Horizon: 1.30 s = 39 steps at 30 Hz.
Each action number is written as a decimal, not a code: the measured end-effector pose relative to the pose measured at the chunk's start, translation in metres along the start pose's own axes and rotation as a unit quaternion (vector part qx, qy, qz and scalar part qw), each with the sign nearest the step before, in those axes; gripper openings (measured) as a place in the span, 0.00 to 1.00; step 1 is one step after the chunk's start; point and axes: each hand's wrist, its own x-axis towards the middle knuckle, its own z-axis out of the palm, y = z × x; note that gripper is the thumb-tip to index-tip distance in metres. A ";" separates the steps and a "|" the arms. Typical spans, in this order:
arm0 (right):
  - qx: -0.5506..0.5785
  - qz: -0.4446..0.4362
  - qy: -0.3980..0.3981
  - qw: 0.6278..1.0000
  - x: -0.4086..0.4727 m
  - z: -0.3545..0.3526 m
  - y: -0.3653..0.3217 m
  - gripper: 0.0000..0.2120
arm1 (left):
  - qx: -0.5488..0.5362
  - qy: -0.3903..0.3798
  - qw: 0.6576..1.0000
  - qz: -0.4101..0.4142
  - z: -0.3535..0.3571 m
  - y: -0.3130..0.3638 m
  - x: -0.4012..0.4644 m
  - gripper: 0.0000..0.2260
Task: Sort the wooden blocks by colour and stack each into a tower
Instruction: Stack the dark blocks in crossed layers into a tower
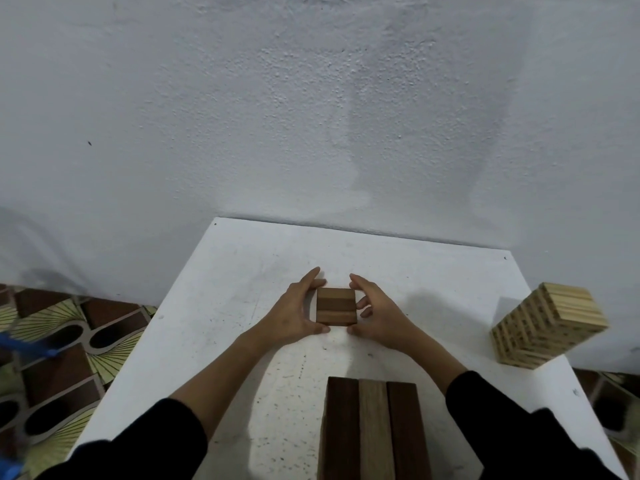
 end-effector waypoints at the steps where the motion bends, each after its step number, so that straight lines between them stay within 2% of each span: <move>1: -0.001 -0.001 -0.003 1.000 0.000 -0.001 0.000 0.41 | 0.006 0.000 1.000 0.000 0.000 -0.001 0.001 0.47; 8: 0.038 0.006 -0.023 0.999 0.000 -0.009 -0.004 0.41 | 0.022 -0.008 1.000 -0.008 -0.002 0.007 0.004 0.45; 12: 0.069 -0.014 -0.004 0.998 -0.008 -0.024 -0.023 0.39 | 0.013 -0.003 1.000 0.014 -0.015 0.026 0.000 0.46; 25: 0.189 -0.140 0.086 0.968 -0.111 -0.091 -0.137 0.37 | -0.160 0.036 0.976 0.144 -0.072 0.159 -0.088 0.45; 30: 0.173 -0.155 0.076 0.970 -0.157 -0.083 -0.148 0.37 | -0.154 0.022 0.974 0.162 -0.063 0.173 -0.129 0.46; 39: 0.136 -0.123 0.056 0.981 -0.192 -0.063 -0.145 0.37 | -0.137 0.005 0.982 0.133 -0.043 0.163 -0.164 0.46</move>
